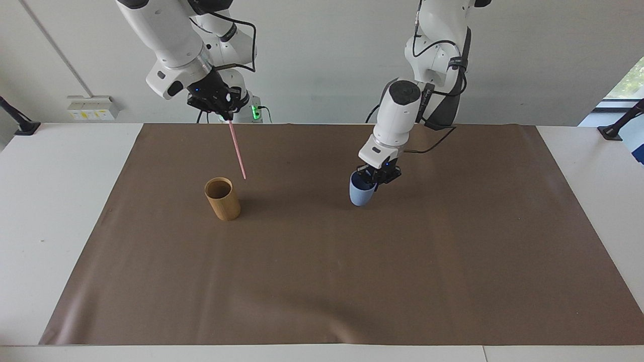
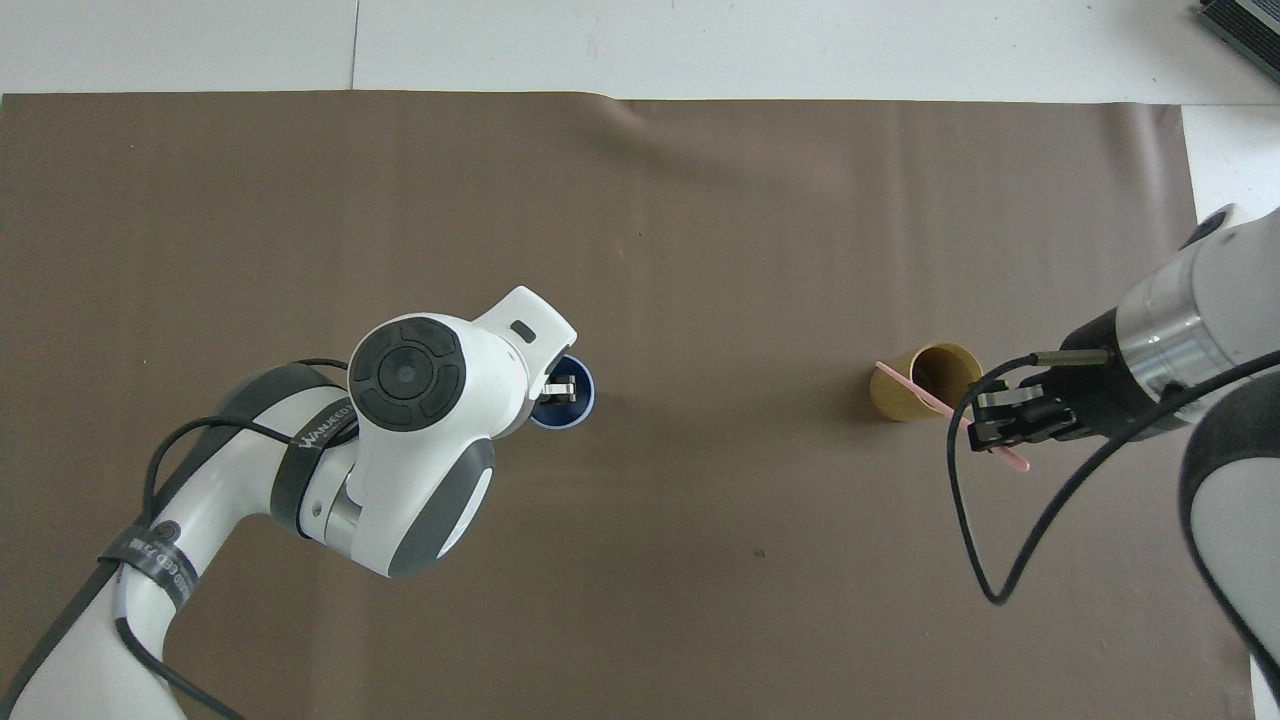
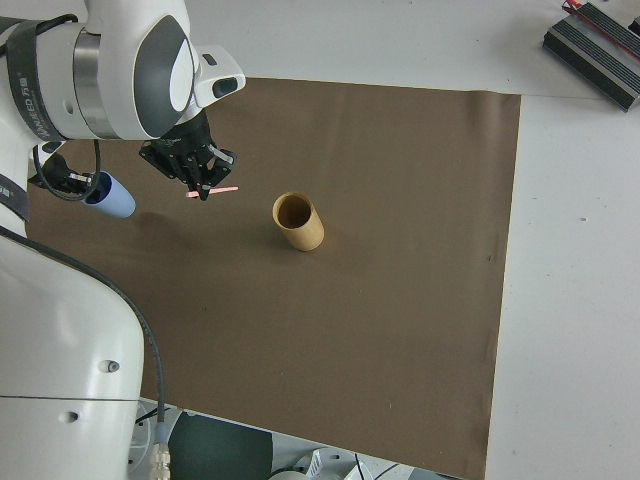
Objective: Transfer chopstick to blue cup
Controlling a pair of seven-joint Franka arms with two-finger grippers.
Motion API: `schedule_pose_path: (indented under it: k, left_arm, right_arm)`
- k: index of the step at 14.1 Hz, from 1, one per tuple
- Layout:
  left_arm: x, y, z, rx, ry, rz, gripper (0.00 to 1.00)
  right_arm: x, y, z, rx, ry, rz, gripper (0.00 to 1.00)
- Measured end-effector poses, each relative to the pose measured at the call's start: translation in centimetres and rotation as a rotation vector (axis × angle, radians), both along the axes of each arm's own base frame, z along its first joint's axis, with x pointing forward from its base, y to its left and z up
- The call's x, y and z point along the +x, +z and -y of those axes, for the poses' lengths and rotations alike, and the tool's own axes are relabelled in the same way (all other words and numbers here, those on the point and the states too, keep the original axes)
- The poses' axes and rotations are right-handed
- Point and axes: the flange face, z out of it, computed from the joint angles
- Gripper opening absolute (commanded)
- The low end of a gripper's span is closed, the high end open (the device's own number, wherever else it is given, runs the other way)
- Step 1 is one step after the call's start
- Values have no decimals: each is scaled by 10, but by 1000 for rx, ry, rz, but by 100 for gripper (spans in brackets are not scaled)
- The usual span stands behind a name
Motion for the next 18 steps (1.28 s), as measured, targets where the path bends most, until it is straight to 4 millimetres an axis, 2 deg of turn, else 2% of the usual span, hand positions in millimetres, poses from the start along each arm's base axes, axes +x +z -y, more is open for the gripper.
schedule_pose_path:
  k: [2, 5, 8, 9, 10, 11, 12, 16, 18]
  left_arm:
    - [-10, 8, 25, -13, 14, 8, 0]
    - [-12, -3, 61, -14, 24, 3, 0]
    - [-6, -26, 67, 10, 23, -19, 0]
    - [-5, -32, 67, 17, 24, -26, 6]
    - [-5, -36, 67, 20, 24, -30, 26]
    - [-5, -37, 67, 22, 24, -32, 67]
    - [-5, -38, 67, 22, 24, -32, 100]
    - [-3, -34, 69, 13, 10, -19, 100]
    - [1, -26, 68, 6, -13, -4, 100]
  right_arm:
    - [-2, -9, -25, -10, -1, -2, 0]
    - [3, -20, -32, -9, -9, 9, 0]
    - [4, -27, -41, -13, -14, 9, 0]
    - [4, -27, -40, -13, -16, 8, 0]
    - [4, -28, -40, -13, -17, 8, 0]
    - [4, -28, -40, -13, -17, 8, 0]
    - [4, -28, -39, -13, -17, 8, 0]
    - [5, -28, -38, -13, -19, 9, 0]
    - [5, -28, -38, -13, -20, 9, 0]
